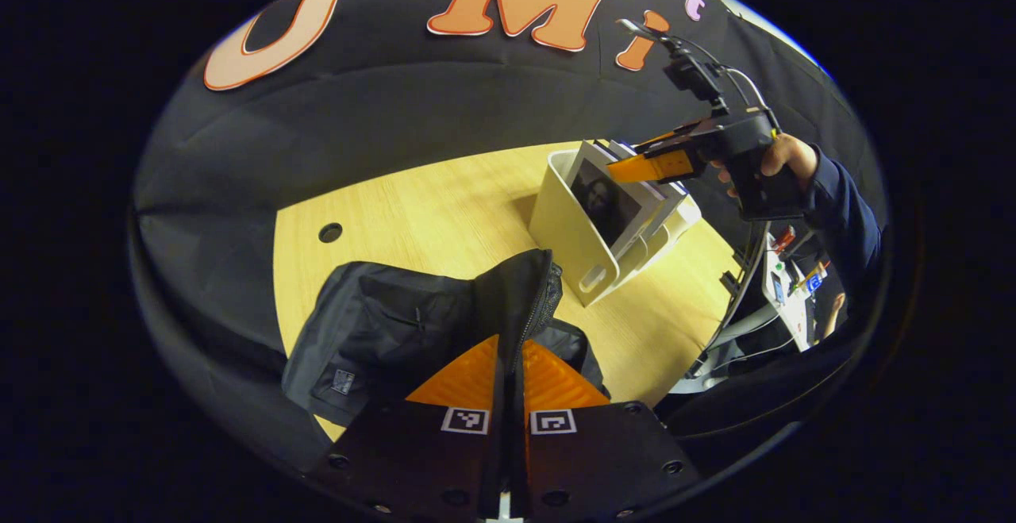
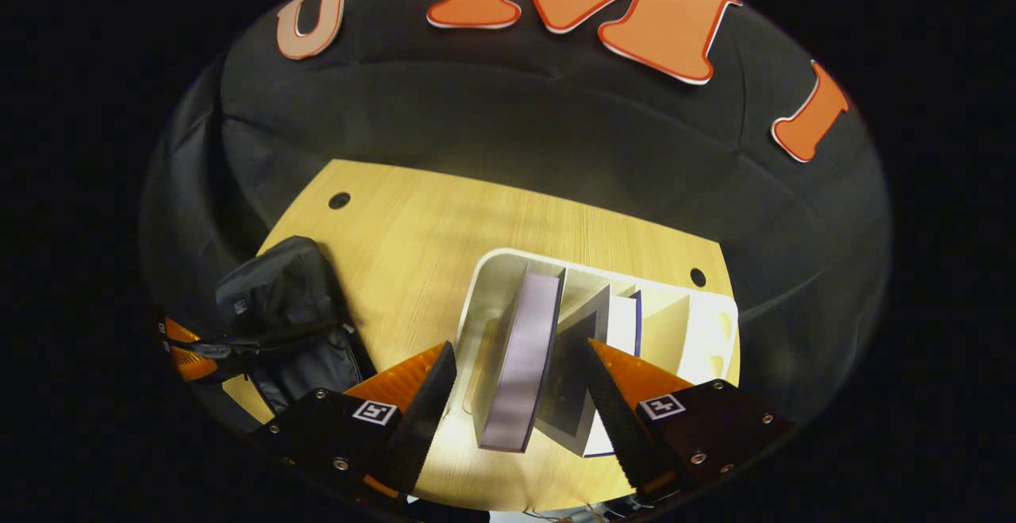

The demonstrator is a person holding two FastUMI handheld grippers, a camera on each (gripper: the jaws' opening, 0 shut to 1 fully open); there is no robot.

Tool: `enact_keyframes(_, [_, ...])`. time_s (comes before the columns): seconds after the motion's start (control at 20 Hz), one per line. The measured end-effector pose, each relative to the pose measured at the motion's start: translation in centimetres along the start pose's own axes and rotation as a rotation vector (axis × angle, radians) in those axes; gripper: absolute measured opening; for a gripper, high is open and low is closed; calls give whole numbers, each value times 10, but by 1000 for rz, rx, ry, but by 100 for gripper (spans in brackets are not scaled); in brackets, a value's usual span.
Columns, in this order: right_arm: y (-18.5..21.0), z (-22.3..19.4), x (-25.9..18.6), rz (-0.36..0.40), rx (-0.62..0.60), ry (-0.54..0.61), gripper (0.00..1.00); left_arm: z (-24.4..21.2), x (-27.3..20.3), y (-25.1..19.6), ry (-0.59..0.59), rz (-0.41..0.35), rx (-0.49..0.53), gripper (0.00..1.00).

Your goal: Open the schoolbag, grab two books from the bookshelf and put them into the schoolbag.

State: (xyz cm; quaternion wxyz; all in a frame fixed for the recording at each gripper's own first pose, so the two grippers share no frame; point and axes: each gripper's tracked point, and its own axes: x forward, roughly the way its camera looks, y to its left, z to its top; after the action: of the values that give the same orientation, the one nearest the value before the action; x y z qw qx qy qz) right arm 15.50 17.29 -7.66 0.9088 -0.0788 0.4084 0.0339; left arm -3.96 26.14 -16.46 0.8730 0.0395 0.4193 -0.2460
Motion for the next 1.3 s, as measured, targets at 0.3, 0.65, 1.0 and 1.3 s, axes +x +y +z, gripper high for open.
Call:
enact_keyframes(0.3, [2,-18,33,-5,101,201,87,0,-2,3,27,-28,33,5])
enact_keyframes(0.65, [11,-26,44,2,262,337,43,1,0,6,40,-60,54,5])
enact_keyframes(1.0, [13,-36,13,34,323,327,35,-2,3,3,48,-90,52,5])
enact_keyframes(1.3, [9,-60,-35,85,352,257,35,-5,3,2,56,-94,52,5])
